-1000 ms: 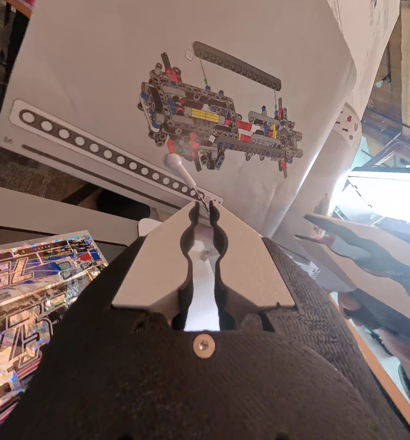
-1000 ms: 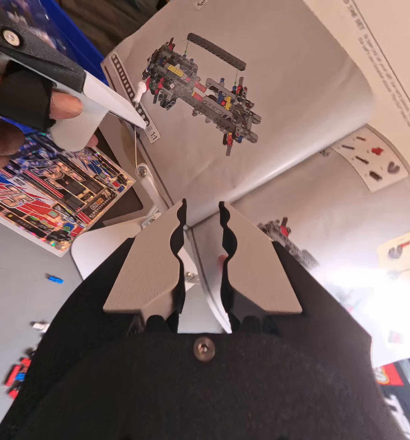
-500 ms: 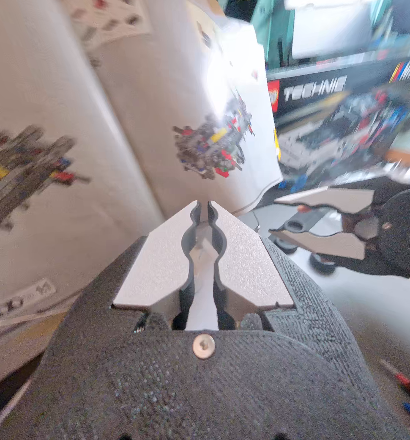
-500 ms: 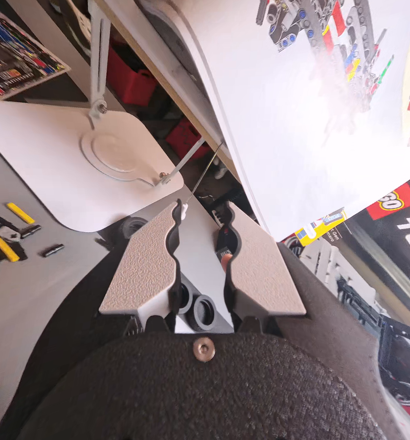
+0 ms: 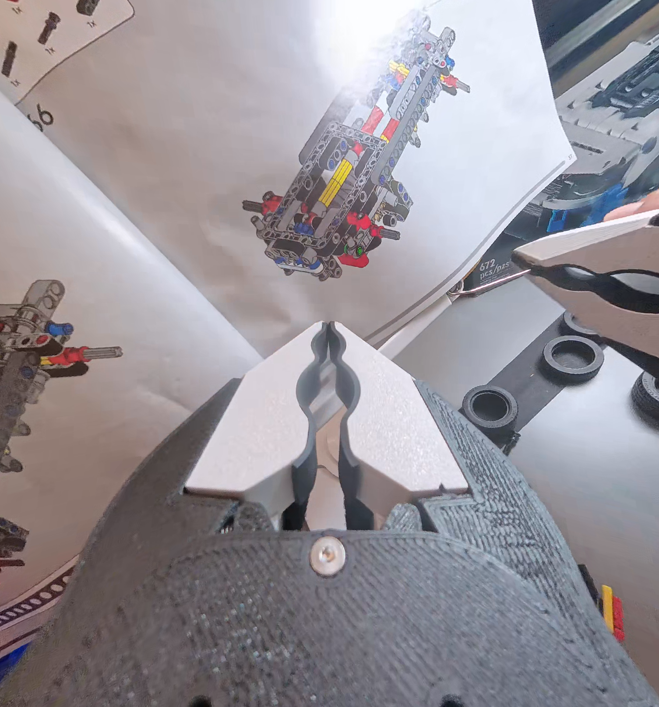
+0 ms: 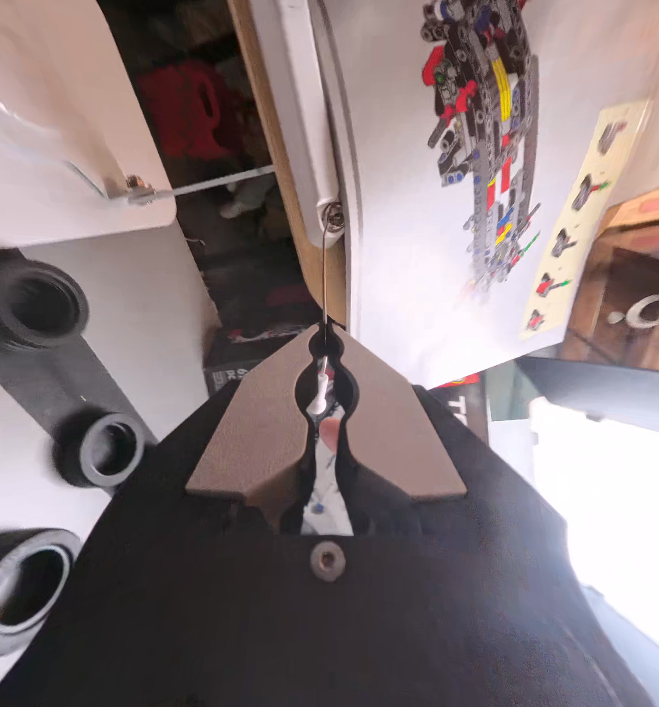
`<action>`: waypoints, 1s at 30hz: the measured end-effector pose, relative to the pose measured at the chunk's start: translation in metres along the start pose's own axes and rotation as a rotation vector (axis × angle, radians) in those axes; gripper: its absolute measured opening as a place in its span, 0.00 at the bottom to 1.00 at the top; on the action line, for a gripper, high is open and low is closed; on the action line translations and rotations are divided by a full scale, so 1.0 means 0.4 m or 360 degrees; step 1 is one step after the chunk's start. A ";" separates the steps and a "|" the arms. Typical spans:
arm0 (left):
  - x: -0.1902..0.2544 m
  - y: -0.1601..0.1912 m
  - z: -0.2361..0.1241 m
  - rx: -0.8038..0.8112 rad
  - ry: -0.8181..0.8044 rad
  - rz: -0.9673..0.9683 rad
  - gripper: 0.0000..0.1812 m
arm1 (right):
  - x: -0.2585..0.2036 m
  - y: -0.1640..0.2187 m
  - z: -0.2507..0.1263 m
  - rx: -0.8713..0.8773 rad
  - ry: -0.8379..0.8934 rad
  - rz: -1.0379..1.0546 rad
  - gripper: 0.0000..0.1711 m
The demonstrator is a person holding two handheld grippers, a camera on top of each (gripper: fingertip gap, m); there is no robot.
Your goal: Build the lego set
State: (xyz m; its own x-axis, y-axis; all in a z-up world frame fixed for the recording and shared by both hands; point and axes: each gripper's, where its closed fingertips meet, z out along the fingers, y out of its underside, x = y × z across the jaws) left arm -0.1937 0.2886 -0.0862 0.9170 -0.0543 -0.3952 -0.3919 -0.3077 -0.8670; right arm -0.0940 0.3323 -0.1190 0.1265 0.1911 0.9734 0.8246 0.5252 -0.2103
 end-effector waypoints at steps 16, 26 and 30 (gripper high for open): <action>-0.005 0.012 -0.006 -0.0017 0.0029 0.0021 0.00 | 0.126 -0.039 0.048 0.0156 0.0184 -0.0539 0.05; -0.001 0.016 -0.012 -0.0017 0.0033 -0.0013 0.00 | 0.146 0.008 0.001 0.0165 -0.0135 0.0381 0.17; 0.001 0.014 -0.015 -0.0010 0.0039 -0.0038 0.00 | 0.127 -0.017 -0.061 0.0309 -0.0293 0.0935 0.17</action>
State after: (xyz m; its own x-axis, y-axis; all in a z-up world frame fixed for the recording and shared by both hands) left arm -0.1950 0.2813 -0.0892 0.9277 -0.0702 -0.3667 -0.3694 -0.3149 -0.8743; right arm -0.0798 0.3183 -0.0658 0.4156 0.6225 0.6632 0.5298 0.4270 -0.7328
